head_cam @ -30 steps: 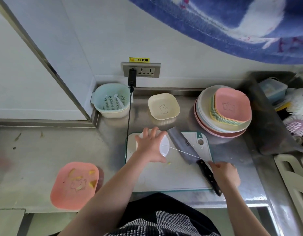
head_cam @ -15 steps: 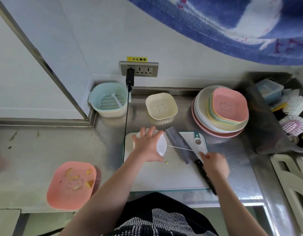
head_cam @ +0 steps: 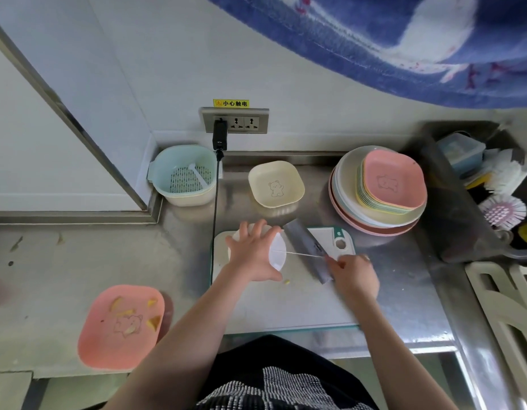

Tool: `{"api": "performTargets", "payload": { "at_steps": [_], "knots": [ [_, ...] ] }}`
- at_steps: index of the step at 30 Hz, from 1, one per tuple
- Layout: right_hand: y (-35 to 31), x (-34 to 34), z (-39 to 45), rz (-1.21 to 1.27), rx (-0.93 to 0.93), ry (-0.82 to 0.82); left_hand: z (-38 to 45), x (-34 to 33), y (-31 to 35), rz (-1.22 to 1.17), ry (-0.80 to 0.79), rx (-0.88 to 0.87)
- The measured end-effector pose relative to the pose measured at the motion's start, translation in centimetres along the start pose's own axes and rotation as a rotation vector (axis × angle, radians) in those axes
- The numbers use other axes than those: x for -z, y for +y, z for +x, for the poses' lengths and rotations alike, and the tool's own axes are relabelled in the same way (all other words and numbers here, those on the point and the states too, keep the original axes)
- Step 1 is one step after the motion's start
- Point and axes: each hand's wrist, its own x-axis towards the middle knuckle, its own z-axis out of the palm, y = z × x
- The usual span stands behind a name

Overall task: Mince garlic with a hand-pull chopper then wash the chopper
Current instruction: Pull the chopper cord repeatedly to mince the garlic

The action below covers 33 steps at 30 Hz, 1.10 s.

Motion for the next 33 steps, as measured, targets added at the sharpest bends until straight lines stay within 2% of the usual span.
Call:
{"api": "performTargets", "payload": {
  "at_steps": [3,5,7,11,13,15,20,22,24,26,28,30,33],
  "knots": [
    [4.8,0.1,0.3,0.056,-0.219,0.057,0.0,0.1,0.1,0.006,0.0,0.002],
    [5.3,0.1,-0.1,0.065,-0.246,0.074,0.1,0.1,0.1,0.012,-0.004,0.002],
    [2.9,0.2,-1.0,0.052,-0.152,0.064,0.1,0.0,0.1,0.013,-0.005,0.003],
    [-4.3,-0.7,-2.5,0.039,0.219,-0.064,0.1,-0.1,0.1,0.007,-0.009,0.008],
    [-5.7,-0.7,-2.3,0.009,0.279,-0.032,0.1,-0.1,0.0,-0.001,-0.008,0.012],
    [-4.4,-0.6,-1.6,-0.01,0.23,-0.006,0.0,0.0,0.0,-0.005,-0.005,0.009],
    [3.4,0.7,-0.1,0.044,-0.185,0.099,-0.1,0.1,0.2,0.009,0.003,0.024],
    [3.8,1.1,0.0,0.044,-0.235,0.117,0.0,0.1,0.2,0.014,0.001,0.023],
    [1.2,1.0,-0.6,0.018,-0.114,0.079,0.0,0.0,0.2,0.016,0.003,0.024],
    [-2.8,0.3,-1.6,-0.001,0.093,-0.046,0.0,0.1,0.3,0.016,-0.006,0.027],
    [-6.0,-0.4,-2.5,-0.034,0.231,-0.097,0.0,0.1,0.2,0.011,-0.012,0.028],
    [-6.5,-0.6,-2.2,-0.049,0.253,-0.074,0.0,0.1,0.2,0.005,-0.008,0.027],
    [-3.1,-0.3,-1.1,-0.043,0.136,-0.043,-0.3,-0.3,0.5,0.01,-0.001,0.009]
  ]
}}
